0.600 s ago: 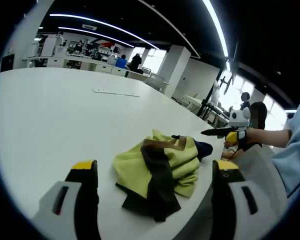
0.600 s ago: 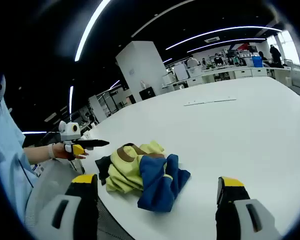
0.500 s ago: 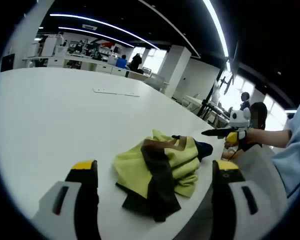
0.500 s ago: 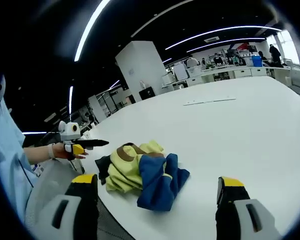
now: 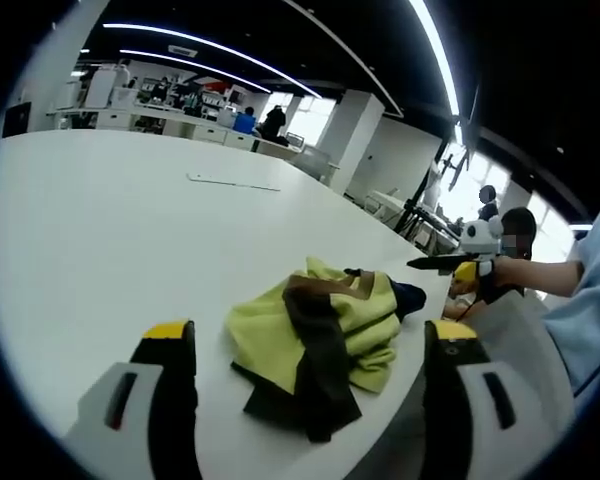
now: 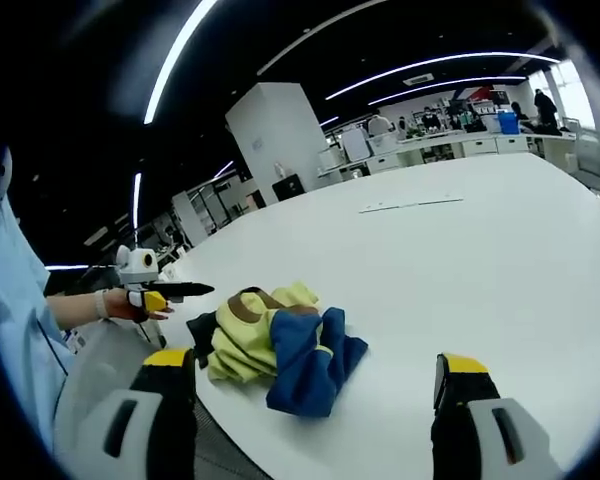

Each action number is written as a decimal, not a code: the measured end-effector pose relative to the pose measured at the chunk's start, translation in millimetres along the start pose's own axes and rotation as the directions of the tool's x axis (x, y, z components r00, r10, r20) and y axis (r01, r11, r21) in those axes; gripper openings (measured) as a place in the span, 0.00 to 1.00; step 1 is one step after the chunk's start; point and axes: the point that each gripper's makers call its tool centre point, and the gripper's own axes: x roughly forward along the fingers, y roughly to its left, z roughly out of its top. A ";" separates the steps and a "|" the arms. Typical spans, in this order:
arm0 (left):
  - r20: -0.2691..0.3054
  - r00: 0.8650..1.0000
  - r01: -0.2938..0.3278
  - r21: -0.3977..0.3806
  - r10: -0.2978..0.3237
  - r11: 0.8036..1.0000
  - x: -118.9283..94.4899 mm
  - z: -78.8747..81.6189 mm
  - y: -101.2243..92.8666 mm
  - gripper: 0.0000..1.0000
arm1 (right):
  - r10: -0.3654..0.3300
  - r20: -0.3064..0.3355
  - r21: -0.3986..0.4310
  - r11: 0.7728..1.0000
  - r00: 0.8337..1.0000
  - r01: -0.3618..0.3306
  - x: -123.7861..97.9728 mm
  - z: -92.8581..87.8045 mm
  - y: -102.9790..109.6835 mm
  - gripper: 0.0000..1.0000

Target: Fold the garment on the visible template until the final outline fits inside the template.

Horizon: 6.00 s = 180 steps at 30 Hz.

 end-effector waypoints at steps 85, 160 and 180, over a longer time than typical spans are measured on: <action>-0.156 0.987 0.043 0.065 -0.033 0.997 5.4 -26.2 -7.1 0.53 | 0.014 -0.082 -0.059 0.998 0.997 -0.019 10.7 -8.1 18.3 0.46; -0.021 0.999 -0.051 -0.238 0.048 0.970 -9.2 8.0 14.6 0.00 | -0.162 -0.046 -0.102 0.982 0.986 0.157 10.4 26.9 -6.3 0.00; 0.302 0.947 -0.072 -0.127 0.107 0.989 -49.8 152.8 15.6 0.00 | -0.073 0.209 -0.151 0.983 0.975 0.106 -13.7 144.6 31.7 0.00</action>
